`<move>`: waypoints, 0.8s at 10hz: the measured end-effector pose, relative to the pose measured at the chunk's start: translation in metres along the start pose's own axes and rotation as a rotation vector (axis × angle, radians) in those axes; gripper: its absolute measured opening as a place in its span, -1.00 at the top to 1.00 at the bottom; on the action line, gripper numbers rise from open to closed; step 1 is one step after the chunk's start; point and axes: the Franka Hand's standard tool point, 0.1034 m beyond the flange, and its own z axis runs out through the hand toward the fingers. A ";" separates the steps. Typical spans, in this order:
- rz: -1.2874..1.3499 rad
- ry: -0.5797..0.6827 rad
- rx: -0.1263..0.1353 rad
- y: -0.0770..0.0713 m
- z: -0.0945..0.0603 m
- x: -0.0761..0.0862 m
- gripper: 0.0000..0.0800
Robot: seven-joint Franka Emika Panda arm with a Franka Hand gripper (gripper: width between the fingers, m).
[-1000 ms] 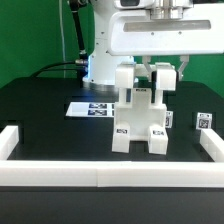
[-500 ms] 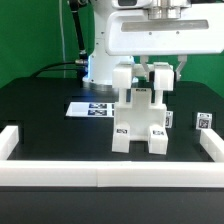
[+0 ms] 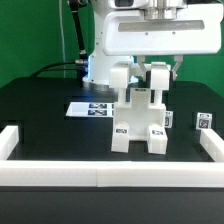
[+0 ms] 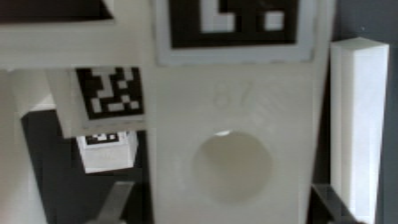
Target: Assemble chair
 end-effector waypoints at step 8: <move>0.000 -0.029 -0.027 0.007 0.022 -0.003 0.28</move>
Offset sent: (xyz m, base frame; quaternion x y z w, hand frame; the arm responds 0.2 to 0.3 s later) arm 0.0041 0.0013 -0.0083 0.0002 0.0073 -0.0006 1.0000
